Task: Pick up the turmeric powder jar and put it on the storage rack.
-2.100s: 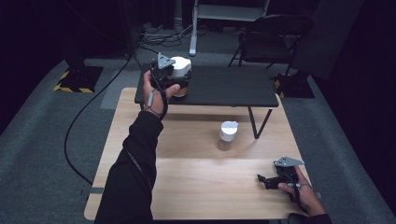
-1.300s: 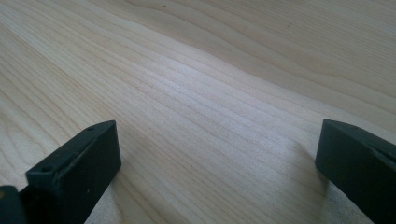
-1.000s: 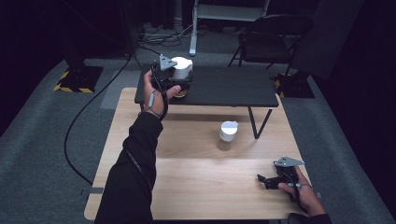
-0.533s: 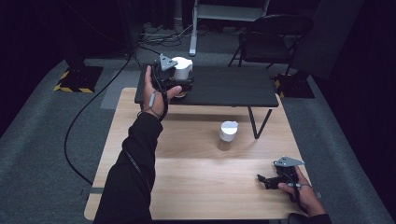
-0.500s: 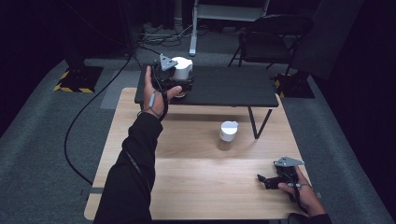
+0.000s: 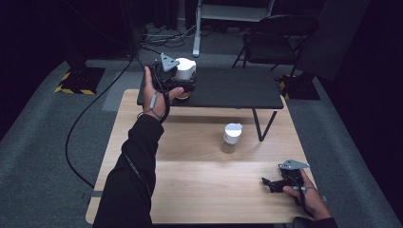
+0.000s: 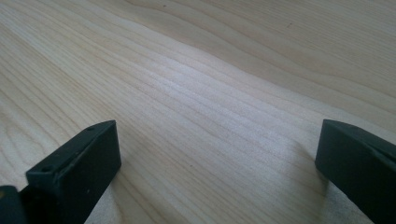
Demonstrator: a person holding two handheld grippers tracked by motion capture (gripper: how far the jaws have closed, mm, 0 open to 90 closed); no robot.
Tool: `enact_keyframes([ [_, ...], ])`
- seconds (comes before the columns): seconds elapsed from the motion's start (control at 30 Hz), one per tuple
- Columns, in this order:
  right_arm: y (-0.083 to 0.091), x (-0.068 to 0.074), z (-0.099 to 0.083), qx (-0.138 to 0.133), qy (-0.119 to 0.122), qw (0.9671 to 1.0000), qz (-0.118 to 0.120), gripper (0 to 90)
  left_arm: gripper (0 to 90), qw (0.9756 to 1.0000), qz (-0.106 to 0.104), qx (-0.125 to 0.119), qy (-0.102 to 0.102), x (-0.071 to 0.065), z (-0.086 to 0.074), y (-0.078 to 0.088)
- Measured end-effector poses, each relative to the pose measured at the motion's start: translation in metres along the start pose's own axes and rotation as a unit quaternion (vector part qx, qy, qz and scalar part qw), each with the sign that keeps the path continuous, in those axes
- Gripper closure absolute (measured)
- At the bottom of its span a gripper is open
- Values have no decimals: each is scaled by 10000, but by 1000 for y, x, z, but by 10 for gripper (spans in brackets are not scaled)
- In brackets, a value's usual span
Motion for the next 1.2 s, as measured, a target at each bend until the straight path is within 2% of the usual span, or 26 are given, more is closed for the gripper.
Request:
enact_keyframes([
  [0.2, 0, 0, 0, 0, -1, 10000, 0, 1, 4, 9999, -4, -76, -137, -4, 4, 8],
  [0.47, 0, 0, 0, 1, 6, 10000, 8, 1, 5, 9989, 23, -138, -442, -16, 8, 19],
  [0.53, 0, 0, 0, 1, 7, 10000, 7, 1, 5, 9985, 83, -140, -528, -19, 8, 21],
  [0.6, 0, 0, 0, 1, 6, 10000, 8, 1, 4, 9984, 63, -199, -521, -20, 8, 24],
  [0.7, 0, 0, 0, 1, 7, 10000, 7, 1, 5, 9984, 47, -149, -551, -21, 8, 27],
  [0.77, 0, 0, 0, 0, 8, 10000, 4, 1, 5, 9980, 160, -113, -603, -22, 6, 30],
  [0.83, 0, 0, 0, -2, -1, 10000, -2, 1, 5, 9979, 132, -102, -622, -21, 4, 32],
  [0.93, 0, 0, 0, -1, -3, 10000, -2, 1, 5, 9969, 254, -150, -731, -24, -1, 38],
  [1.0, 0, 0, 0, -2, -3, 10000, -1, 1, 5, 9969, 230, -173, -731, -25, -3, 40],
  [1.2, 0, 0, 0, -1, -4, 10000, -1, 1, 5, 9951, 186, -234, -940, -34, -8, 48],
])
Point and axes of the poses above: each handheld gripper's, and its own axes: y roughly backward along the jaws, z roughly out of its top, x roughly to its left, the point moved 10 cm from there along -y, roughly forward along the jaws, and after that the axes turned 14 degrees about -y, right-handed, at the moved point
